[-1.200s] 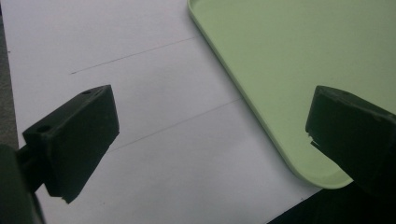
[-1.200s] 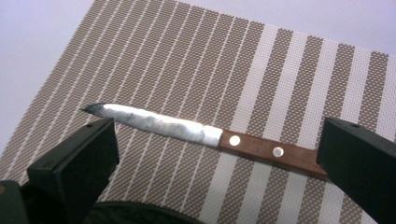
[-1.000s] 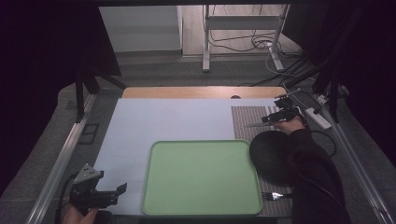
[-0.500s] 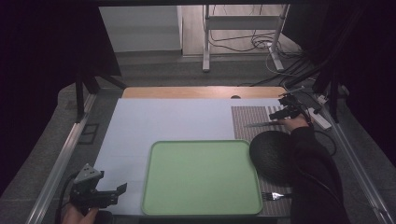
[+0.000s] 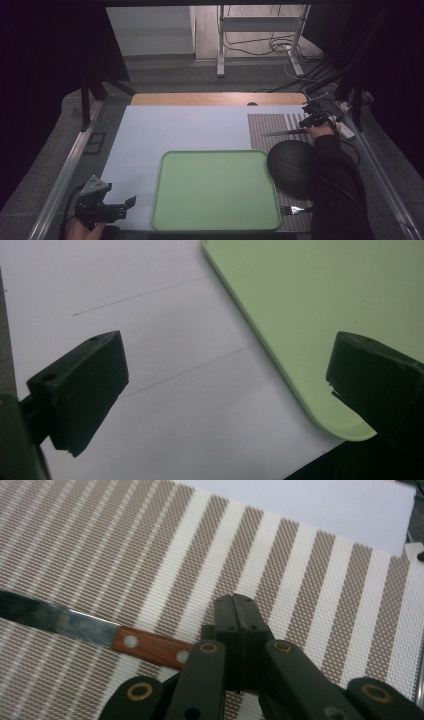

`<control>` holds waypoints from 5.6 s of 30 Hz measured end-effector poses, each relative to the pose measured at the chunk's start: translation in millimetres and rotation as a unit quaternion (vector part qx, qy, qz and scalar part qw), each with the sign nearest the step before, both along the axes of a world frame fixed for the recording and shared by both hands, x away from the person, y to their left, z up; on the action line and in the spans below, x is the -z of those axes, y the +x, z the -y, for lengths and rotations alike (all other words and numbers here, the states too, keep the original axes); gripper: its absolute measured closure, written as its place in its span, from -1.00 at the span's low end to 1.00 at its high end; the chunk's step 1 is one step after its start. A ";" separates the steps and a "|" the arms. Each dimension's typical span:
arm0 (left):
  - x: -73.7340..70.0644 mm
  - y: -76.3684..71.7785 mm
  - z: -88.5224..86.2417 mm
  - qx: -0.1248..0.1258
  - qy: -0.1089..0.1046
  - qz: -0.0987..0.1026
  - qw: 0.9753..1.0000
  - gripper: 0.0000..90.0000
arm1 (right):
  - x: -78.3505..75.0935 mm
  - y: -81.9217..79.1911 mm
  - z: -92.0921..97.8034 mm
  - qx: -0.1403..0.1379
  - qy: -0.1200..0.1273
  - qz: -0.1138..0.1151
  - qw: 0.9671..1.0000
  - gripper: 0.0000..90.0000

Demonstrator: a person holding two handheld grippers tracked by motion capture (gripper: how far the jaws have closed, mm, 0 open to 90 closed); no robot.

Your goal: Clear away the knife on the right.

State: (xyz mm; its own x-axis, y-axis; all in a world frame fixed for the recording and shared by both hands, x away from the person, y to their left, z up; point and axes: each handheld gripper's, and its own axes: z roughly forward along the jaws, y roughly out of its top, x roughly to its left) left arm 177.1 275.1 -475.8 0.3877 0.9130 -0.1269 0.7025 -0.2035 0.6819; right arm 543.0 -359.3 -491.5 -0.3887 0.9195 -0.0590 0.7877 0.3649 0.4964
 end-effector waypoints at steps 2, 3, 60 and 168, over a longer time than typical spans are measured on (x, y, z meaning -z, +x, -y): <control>-0.1 -0.1 0.0 0.001 0.001 0.000 1.000 -0.93 | 2.6 -0.4 2.5 0.000 -0.003 -0.006 1.000 0.99; -0.1 -0.1 0.0 0.001 0.001 0.000 1.000 -0.93 | 3.4 -0.9 3.2 0.002 -0.002 -0.007 1.000 0.99; -0.1 0.1 1.6 0.003 0.007 -0.002 1.000 -0.91 | -11.5 -35.2 -24.1 -0.018 0.031 -0.006 0.999 -0.83; -0.3 -3.5 -1.8 -0.001 -0.002 -0.003 1.000 -0.91 | -27.2 -61.9 -29.1 -0.086 0.057 0.014 0.995 0.72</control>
State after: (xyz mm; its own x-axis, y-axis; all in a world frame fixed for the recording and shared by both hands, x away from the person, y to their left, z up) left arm 173.6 276.9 -475.5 0.3856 0.9129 -0.1336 0.7072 -0.1995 0.6783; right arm 481.1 -330.2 -464.3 -0.5412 0.8403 0.0295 0.7038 0.4335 0.5628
